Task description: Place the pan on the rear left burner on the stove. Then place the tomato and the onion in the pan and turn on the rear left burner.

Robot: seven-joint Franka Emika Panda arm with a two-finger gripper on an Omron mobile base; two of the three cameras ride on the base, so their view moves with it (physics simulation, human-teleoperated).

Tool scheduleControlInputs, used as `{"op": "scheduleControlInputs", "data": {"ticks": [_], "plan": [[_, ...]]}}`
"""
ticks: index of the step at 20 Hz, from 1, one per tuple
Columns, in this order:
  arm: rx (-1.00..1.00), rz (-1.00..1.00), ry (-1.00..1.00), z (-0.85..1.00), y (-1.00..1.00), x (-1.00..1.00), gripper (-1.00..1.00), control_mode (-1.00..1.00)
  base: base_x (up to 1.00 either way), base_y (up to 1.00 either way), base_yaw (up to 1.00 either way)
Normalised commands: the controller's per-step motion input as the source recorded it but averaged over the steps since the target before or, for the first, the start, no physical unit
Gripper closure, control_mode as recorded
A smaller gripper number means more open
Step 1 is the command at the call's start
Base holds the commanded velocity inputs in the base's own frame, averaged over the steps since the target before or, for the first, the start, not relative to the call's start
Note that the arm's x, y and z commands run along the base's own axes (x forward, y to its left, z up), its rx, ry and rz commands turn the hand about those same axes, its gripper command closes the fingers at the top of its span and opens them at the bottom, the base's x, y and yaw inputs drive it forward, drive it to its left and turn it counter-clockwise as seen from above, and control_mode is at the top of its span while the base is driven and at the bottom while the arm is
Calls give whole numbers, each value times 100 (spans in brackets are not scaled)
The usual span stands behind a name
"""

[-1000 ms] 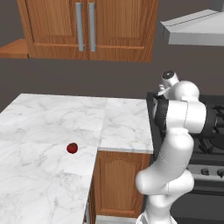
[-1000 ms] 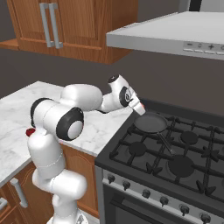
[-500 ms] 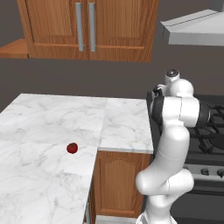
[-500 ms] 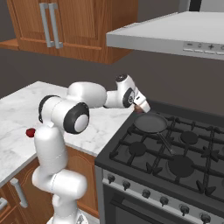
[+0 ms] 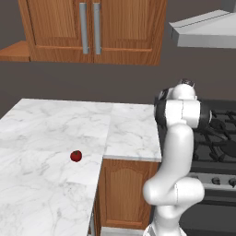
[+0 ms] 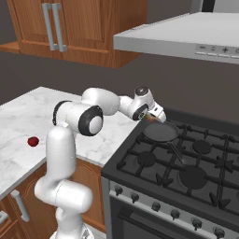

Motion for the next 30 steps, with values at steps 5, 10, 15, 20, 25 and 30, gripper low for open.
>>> {"op": "scheduleControlInputs", "data": {"ticks": [5,10,15,20,25,30], "plan": [[2,16,2,-22,-28,20,100,-100,0,0,0],[0,9,5,-19,-29,8,100,-100,0,0,0],[0,1,6,-11,-3,20,100,-100,0,0,0],[0,0,6,-12,0,34,100,-100,0,0,0],[0,0,9,-14,0,40,100,-100,0,0,0],[0,0,9,-16,0,30,100,-100,0,0,0]]}}
